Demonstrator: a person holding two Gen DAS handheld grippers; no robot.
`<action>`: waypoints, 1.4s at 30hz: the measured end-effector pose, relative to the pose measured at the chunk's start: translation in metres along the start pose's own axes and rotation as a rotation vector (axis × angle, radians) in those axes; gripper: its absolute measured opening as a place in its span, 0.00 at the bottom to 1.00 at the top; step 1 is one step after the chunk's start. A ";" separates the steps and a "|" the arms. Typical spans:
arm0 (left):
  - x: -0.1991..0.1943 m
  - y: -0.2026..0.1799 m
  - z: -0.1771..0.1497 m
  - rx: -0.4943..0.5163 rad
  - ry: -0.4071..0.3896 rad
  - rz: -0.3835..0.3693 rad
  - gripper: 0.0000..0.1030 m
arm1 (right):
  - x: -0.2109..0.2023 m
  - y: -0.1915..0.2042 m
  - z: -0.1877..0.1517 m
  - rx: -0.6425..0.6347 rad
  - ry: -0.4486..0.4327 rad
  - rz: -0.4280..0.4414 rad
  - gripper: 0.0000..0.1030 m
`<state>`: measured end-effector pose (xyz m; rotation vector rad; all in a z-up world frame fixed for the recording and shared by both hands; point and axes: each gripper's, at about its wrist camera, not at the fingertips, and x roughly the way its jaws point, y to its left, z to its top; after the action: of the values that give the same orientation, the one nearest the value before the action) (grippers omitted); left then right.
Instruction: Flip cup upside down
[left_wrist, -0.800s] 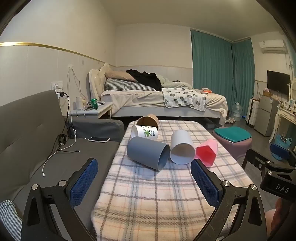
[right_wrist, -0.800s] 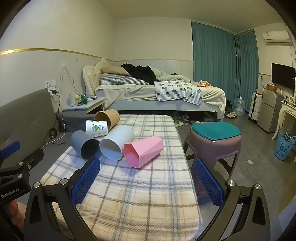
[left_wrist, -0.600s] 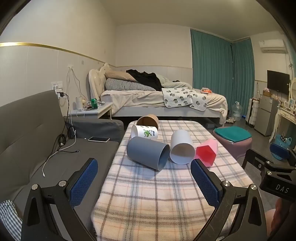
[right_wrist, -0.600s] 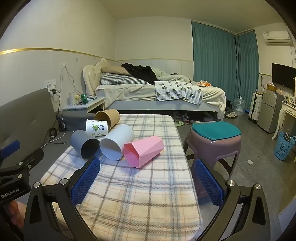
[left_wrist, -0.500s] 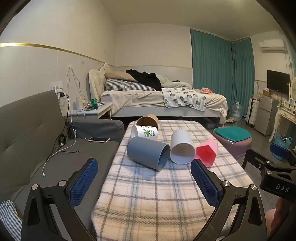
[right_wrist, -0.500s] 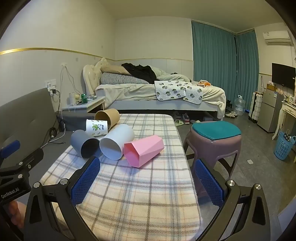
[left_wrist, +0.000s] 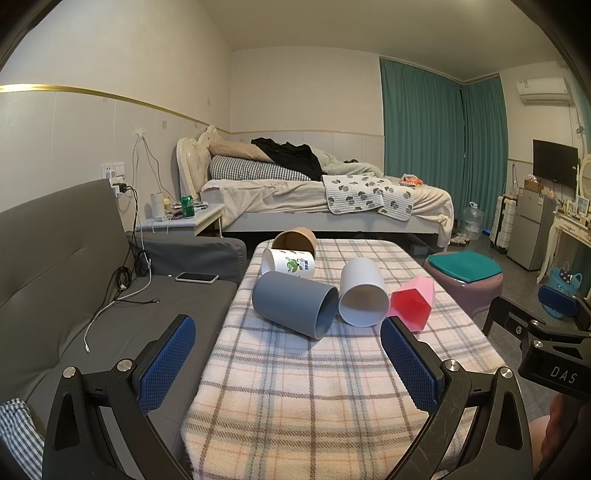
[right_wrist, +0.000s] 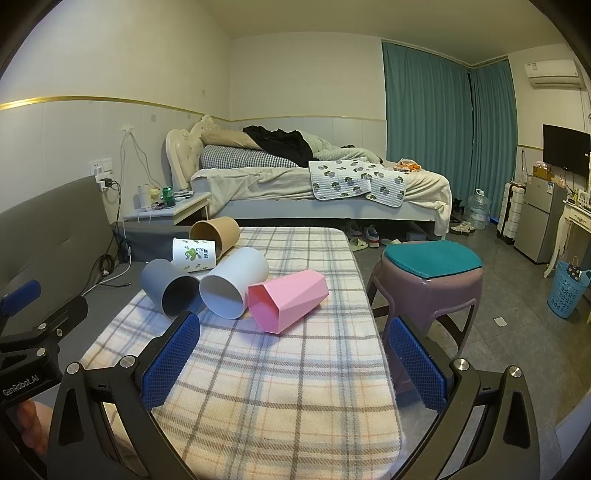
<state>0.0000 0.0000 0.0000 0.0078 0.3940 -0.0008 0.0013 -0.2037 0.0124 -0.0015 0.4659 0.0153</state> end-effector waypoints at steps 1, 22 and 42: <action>0.000 0.000 0.000 -0.001 0.000 0.000 1.00 | 0.000 0.000 0.000 0.000 0.000 0.001 1.00; 0.000 0.000 0.000 -0.001 0.003 -0.002 1.00 | 0.002 0.001 -0.002 0.001 0.008 0.004 1.00; 0.000 0.000 0.000 -0.001 0.006 -0.001 1.00 | 0.002 0.001 -0.002 0.005 0.003 0.007 1.00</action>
<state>0.0005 0.0000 -0.0001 0.0066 0.3995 -0.0012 0.0021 -0.2030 0.0095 0.0051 0.4687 0.0207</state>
